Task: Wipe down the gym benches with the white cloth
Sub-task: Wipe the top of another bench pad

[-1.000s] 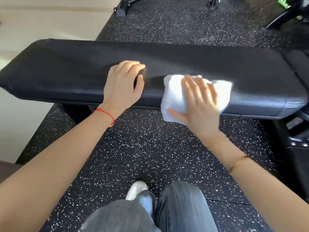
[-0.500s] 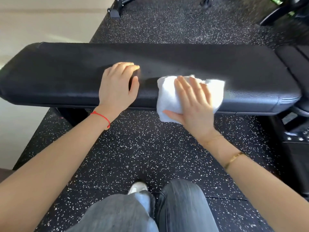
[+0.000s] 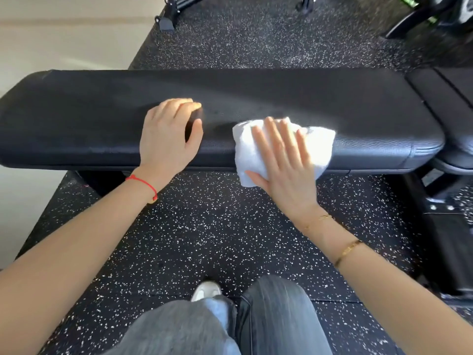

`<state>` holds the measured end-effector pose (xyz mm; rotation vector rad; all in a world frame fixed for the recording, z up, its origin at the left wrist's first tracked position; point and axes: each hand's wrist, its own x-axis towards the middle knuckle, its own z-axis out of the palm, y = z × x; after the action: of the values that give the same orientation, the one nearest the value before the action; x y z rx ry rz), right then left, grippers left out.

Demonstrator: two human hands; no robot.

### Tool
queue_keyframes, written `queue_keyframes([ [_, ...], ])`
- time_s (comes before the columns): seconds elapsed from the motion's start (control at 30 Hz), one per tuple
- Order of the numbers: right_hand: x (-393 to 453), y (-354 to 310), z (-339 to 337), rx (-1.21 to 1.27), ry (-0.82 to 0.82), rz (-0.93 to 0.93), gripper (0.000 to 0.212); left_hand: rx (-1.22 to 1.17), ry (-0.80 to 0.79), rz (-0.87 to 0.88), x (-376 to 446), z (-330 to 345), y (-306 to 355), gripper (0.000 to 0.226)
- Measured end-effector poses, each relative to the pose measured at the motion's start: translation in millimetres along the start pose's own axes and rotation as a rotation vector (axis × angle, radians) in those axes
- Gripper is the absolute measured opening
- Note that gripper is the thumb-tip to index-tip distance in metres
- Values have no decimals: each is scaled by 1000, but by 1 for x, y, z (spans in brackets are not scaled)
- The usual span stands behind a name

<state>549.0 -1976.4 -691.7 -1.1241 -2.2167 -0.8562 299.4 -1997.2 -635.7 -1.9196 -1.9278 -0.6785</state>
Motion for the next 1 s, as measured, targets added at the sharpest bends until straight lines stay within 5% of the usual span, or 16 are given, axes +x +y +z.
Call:
queue_keyframes([
  [0.37,-18,43,-4,-3,9,177,88,21,-41,-5,1,-4,4,41],
  [0.53,15,-19,0,-9,2,-36,90,7,-62,-15,0,-6,6,42],
  [0.63,4,3,0,31,3,-37,86,-29,-66,-52,2,-7,14,44],
  [0.9,-38,86,-6,6,11,303,90,-60,-103,-19,16,1,50,46],
  [1.0,-22,56,-3,43,-8,153,86,-69,-112,32,25,8,74,46],
])
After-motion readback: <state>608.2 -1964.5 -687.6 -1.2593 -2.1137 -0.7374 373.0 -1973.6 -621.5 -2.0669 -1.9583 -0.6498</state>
